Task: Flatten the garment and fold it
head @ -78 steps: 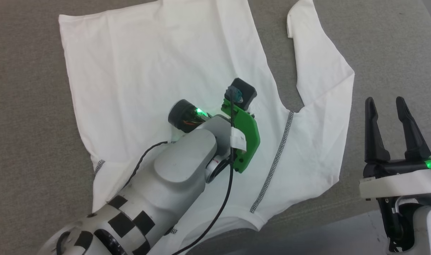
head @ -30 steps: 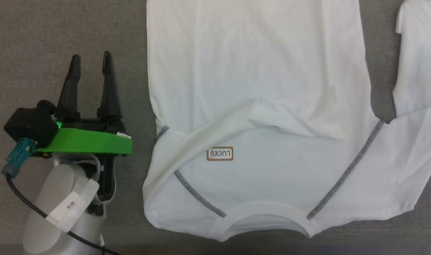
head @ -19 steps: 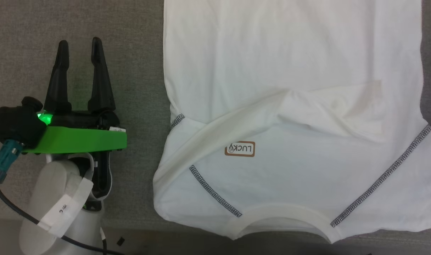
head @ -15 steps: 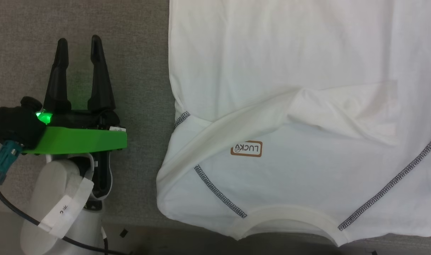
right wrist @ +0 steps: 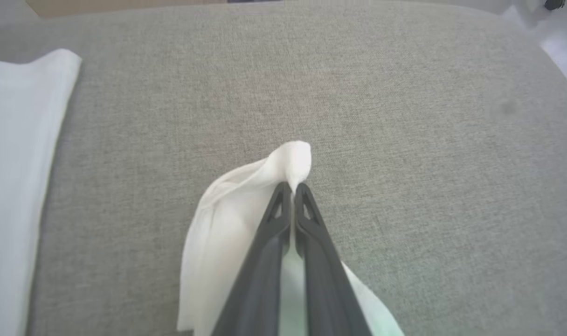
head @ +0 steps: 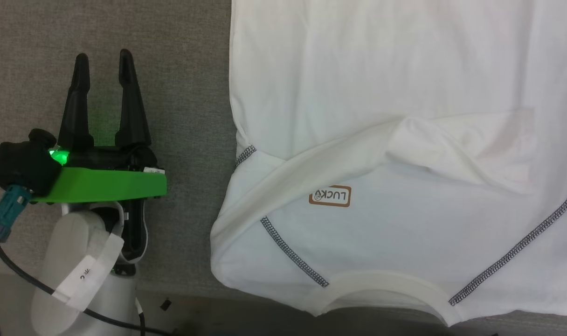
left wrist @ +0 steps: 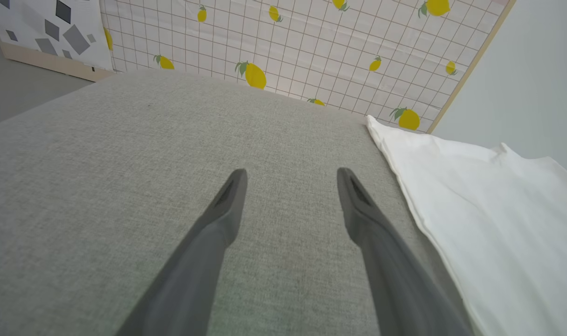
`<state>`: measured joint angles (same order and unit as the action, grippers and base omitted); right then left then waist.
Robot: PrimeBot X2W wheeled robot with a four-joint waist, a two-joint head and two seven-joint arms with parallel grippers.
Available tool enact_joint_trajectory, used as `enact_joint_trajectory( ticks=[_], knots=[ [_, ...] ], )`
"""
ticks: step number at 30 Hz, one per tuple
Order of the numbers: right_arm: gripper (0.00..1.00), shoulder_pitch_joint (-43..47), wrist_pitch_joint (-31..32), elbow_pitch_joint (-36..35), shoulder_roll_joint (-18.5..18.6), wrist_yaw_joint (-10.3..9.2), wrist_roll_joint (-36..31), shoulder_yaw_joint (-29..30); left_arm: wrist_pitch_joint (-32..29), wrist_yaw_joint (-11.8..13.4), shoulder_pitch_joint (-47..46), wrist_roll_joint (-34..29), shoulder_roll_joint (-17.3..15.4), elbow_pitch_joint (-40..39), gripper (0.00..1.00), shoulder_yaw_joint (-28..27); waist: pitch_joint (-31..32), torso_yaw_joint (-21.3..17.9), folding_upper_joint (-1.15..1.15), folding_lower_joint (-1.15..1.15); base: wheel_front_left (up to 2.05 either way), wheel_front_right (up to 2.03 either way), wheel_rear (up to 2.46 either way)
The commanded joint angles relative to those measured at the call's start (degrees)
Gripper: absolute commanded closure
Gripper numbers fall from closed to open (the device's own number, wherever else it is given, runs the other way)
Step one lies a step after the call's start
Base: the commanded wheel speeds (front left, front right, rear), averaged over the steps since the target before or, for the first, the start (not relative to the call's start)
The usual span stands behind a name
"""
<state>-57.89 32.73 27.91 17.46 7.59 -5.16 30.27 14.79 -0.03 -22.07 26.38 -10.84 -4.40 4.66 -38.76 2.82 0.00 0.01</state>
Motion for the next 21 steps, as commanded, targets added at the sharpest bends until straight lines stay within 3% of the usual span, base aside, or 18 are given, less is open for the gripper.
enact_joint_trajectory(
  ticks=[1, 11, 21],
  knots=[
    [1.00, 1.66, -0.98, -1.13, 0.21, -0.10, 0.53, -0.37, 0.20, -0.52, 0.42, -0.53, 0.31, 0.47, 0.00, -0.13, 1.79, -0.41, 0.00, -0.01, 0.00, 0.00, 0.00],
    [1.00, 13.82, -4.30, -14.89, 2.13, -0.10, 4.17, -5.84, 0.20, -1.93, 3.44, -0.69, 1.91, 5.03, 0.00, -0.29, 13.17, -1.54, 0.00, -0.01, 0.00, 0.00, 0.00],
    [1.00, 23.44, 1.92, -34.82, 0.19, -0.10, 8.38, -24.14, 0.20, -2.16, 9.09, -1.71, 2.32, 9.12, 0.00, 0.43, 23.33, -1.21, 0.00, -0.01, 0.00, 0.00, 0.00]
  ],
)
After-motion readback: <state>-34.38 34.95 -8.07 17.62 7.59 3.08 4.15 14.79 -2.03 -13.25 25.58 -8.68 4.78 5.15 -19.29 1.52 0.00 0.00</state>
